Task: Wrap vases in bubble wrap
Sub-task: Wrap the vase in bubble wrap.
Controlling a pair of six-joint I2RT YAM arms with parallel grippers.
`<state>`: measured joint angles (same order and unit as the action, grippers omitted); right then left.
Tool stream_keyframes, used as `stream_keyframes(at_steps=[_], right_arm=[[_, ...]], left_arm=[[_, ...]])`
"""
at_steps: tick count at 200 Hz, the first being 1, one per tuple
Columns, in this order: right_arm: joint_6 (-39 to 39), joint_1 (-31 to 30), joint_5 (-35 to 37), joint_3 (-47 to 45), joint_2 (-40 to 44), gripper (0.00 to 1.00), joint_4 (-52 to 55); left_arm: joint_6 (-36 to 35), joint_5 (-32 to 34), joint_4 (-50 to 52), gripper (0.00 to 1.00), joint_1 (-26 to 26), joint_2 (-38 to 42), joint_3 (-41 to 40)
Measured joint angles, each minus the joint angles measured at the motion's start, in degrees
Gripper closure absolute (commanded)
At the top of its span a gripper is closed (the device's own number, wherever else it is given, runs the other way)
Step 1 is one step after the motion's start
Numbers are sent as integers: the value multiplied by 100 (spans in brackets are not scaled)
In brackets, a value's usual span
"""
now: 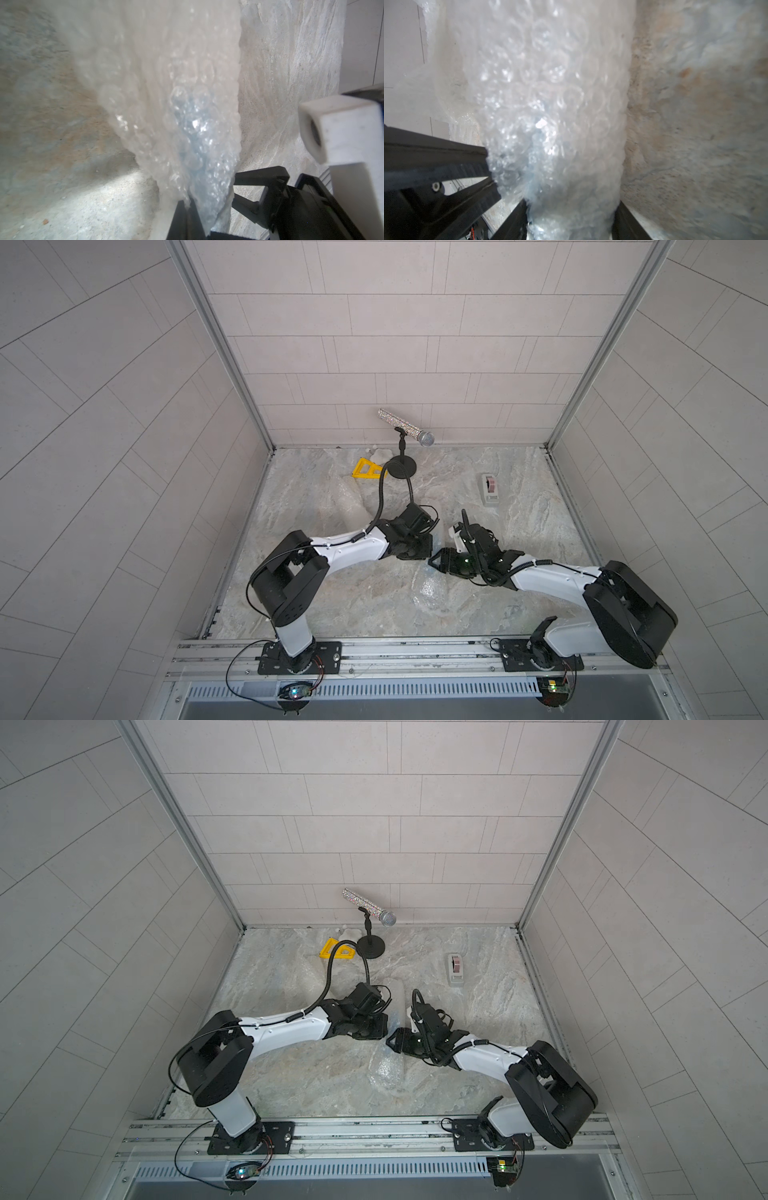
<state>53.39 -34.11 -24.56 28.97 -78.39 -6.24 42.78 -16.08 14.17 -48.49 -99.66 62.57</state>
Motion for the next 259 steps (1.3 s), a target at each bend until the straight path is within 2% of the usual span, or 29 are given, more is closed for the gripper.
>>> stream_keyframes(at_steps=[72, 130, 199, 228, 259], right_arm=[[-389, 743, -424, -188, 498, 26, 531], [-828, 1290, -817, -199, 866, 22, 1255], [-997, 1932, -1005, -186, 1349, 31, 1657], [-990, 2109, -1121, -33, 1174, 36, 1626], [-981, 2166, -1169, 280, 791, 34, 1390]], left_arm=[[-151, -26, 103, 100, -249, -481, 608], [-153, -103, 319, 100, -334, -717, 1073], [-138, -127, 367, 100, -461, -940, 1311], [-129, -142, 367, 100, -507, -966, 1362], [-129, -149, 365, 100, -560, -975, 1373]])
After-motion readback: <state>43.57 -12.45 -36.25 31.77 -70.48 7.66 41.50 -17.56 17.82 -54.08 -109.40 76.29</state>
